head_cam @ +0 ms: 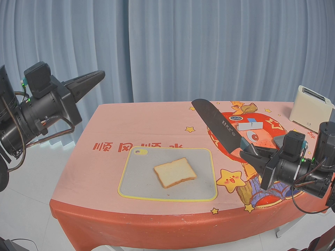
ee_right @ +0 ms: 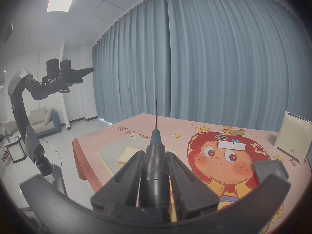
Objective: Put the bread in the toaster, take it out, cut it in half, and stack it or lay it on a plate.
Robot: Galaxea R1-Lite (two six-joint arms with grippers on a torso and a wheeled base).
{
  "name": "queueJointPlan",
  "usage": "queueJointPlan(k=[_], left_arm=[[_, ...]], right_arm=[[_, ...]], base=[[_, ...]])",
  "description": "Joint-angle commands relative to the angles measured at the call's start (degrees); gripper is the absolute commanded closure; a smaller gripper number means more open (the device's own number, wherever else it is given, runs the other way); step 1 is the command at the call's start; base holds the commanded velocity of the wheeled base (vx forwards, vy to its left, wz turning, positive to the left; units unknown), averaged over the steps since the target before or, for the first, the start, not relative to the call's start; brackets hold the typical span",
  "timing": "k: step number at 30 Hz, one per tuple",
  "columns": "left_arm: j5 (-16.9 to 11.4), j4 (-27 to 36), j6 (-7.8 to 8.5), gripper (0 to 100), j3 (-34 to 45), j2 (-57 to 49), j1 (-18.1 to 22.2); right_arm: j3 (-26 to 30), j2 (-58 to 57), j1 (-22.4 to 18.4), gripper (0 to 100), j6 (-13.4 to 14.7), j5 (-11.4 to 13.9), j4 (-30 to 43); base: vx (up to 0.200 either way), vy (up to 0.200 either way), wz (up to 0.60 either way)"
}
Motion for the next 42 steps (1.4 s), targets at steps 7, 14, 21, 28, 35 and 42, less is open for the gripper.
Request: queueJointPlan(k=[7,14,21,28,35,42], left_arm=[[11.0,-2.7,-0.35,100,-8.1,8.7,-6.8],[16.0,-5.8,-7.12,100,-2.9,8.0,-12.0],[14.1,-5.9,-7.29,100,0.1,7.2,-11.3],[12.6,-5.7,-7.29,100,1.8,7.9,-10.7],[11.5,-5.5,-6.94,100,2.9,7.5,-7.5],[11.2,-5.2,-5.36,100,-0.6,9.8,-8.4]], right_arm=[[-0.3,0.7,1.0,100,0.1,0.0,-0.1],[-0.1,1.9,2.0,100,0.2,-0.3,-0.1],[-0.1,2.8,5.4,100,0.3,-0.3,0.0],[0.1,4.9,6.2,100,0.7,-0.5,-0.1],[-0.2,4.8,8.7,100,0.8,-1.5,0.0],[-5.2,5.1,8.4,100,0.7,-1.4,1.6]], base=[[0.000,0.000,0.00],[0.000,0.000,0.00],[0.000,0.000,0.00],[0.000,0.000,0.00],[0.000,0.000,0.00],[0.000,0.000,0.00]])
